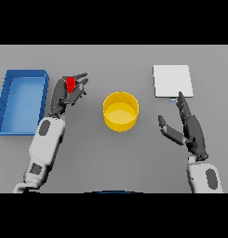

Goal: Pick up the red beaker and tilt it to pour out 1 green nut into yellow bowl. Pick up the yellow bowl and place it on the metallic measuring scale.

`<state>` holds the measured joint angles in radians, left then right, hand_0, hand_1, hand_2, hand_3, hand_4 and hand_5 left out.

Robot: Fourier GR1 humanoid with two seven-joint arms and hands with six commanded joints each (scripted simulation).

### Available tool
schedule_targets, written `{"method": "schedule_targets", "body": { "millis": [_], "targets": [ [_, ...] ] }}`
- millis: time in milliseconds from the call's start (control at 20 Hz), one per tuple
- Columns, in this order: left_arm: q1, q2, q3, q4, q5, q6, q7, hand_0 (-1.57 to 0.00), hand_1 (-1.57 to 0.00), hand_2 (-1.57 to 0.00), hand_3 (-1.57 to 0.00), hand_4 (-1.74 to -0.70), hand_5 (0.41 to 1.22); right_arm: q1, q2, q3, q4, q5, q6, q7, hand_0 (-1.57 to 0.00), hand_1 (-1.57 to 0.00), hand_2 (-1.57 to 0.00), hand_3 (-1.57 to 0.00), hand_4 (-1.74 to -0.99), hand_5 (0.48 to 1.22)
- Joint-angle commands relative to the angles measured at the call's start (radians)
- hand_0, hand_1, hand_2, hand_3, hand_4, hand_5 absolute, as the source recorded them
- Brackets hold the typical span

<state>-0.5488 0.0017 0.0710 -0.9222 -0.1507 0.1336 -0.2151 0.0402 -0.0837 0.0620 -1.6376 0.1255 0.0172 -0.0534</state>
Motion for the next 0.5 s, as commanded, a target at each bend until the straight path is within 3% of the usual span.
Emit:
{"method": "schedule_targets", "body": {
  "millis": [0,150,300,450],
  "targets": [
    [0.002,0.004,-0.005,-0.023,-0.004,-0.003,0.006,-1.55,-1.55,-1.55,-1.53,-1.5,1.211,-0.003,-0.004,-0.001,-0.004,0.008,-0.006,0.0,0.0,0.0,0.0,0.0,-1.294,0.662],
    [0.001,0.027,-0.047,-0.112,-0.063,0.0,0.064,-1.56,-1.56,-1.56,-1.55,-1.5,1.216,0.001,0.006,0.011,0.003,0.019,-0.009,-0.017,0.0,0.0,0.0,0.0,-1.289,0.664],
    [0.008,0.071,-0.117,-0.196,-0.121,-0.009,0.139,-1.57,-1.57,-1.56,-1.56,-1.62,1.174,0.0,0.001,0.012,-0.003,0.021,-0.007,-0.016,0.0,0.0,0.0,0.0,-1.277,0.664],
    [0.002,0.094,-0.159,-0.221,-0.15,-0.018,0.192,-1.57,-1.57,-1.56,-1.56,-1.62,1.158,0.006,0.0,0.01,-0.007,0.011,0.001,-0.009,0.0,0.0,0.0,0.0,-1.277,0.675]
  ]
}}
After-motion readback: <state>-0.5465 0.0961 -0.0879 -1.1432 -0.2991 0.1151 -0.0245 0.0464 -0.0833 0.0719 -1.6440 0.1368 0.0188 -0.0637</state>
